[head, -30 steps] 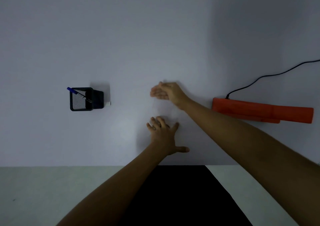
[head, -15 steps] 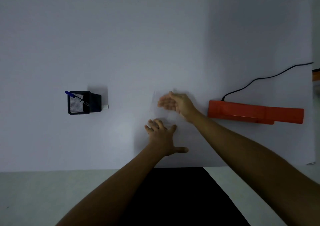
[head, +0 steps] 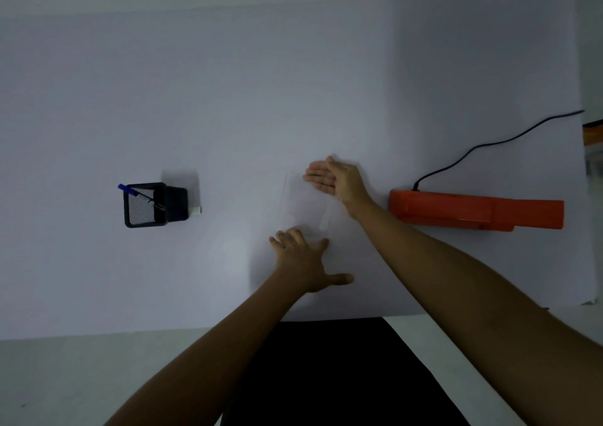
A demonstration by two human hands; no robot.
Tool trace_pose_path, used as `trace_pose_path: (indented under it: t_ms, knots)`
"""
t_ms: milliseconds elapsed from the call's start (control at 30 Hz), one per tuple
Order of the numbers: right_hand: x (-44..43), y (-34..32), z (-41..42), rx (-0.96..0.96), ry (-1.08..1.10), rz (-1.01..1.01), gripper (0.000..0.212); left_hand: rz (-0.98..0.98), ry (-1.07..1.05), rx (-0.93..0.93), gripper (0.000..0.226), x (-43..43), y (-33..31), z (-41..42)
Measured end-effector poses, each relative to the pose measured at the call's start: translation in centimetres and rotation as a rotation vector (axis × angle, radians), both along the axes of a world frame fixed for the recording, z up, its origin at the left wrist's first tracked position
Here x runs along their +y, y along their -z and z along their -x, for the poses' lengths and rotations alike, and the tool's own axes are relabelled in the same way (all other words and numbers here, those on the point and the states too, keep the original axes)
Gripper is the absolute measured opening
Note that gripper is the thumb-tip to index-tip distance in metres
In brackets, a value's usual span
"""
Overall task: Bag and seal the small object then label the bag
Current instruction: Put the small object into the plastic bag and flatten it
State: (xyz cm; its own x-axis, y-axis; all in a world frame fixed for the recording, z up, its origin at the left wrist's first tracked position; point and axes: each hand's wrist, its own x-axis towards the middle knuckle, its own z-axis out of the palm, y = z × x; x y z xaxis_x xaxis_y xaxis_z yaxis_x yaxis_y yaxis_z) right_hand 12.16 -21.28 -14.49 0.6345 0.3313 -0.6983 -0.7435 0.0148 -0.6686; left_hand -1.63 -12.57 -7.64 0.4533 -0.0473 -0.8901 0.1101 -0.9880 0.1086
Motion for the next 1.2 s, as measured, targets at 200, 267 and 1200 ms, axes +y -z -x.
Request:
trace_pose_path:
  t_ms: [200, 267, 1200]
  knots:
    - [0.1, 0.2, 0.1, 0.027, 0.026, -0.007, 0.048, 0.039, -0.468, -0.268, 0.082, 3.3, 0.4, -3.4]
    - [0.0, 0.0, -0.1, 0.031, 0.015, -0.012, 0.049, 0.072, -0.629, -0.427, 0.072, 4.5, 0.9, -4.6]
    - [-0.6, -0.7, 0.5, -0.014, 0.124, 0.024, 0.035, 0.363, -1.06, -0.446, 0.035, 6.8, 3.5, -7.8]
